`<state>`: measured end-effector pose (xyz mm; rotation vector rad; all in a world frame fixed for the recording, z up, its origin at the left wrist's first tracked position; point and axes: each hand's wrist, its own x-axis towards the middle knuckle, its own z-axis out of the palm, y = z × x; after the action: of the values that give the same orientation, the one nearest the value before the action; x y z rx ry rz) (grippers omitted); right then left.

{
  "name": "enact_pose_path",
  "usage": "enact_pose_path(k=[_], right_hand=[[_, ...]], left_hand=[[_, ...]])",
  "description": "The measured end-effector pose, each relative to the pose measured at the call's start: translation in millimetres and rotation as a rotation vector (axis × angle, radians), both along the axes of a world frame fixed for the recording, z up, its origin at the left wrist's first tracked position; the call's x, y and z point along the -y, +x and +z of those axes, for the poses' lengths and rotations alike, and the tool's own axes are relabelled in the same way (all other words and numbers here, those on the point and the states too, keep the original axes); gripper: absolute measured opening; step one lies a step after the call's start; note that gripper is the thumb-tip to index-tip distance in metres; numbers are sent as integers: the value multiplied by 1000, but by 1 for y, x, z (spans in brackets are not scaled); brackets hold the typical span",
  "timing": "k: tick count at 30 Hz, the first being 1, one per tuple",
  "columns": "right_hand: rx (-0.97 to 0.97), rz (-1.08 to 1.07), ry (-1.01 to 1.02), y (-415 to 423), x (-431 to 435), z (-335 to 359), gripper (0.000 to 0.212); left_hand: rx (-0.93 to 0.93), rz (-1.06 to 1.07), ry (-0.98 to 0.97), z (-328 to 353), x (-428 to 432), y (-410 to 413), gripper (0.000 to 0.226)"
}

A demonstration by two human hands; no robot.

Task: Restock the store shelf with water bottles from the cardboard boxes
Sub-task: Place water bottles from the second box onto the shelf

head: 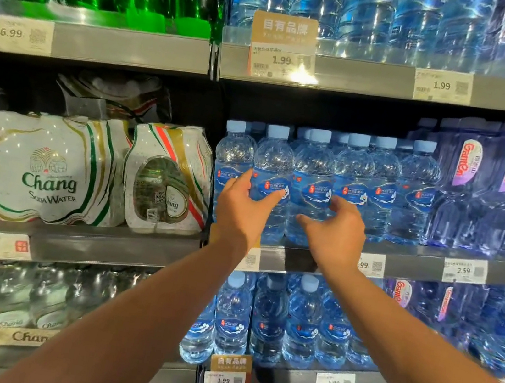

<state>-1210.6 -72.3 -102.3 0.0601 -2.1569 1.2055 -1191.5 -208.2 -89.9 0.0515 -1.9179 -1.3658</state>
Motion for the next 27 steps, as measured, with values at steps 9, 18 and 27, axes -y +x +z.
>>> enact_pose_path(k=[9,18,27], right_hand=[[66,-46,-100,-3,11,4,63],[71,11,-51,-5,0,2,65],[94,-13,-131,-3,7,3,63]], left_hand=[[65,-43,1,1,6,1,82],[170,63,-201,-5,10,1,83],[161,42,-171,-3,10,6,79]])
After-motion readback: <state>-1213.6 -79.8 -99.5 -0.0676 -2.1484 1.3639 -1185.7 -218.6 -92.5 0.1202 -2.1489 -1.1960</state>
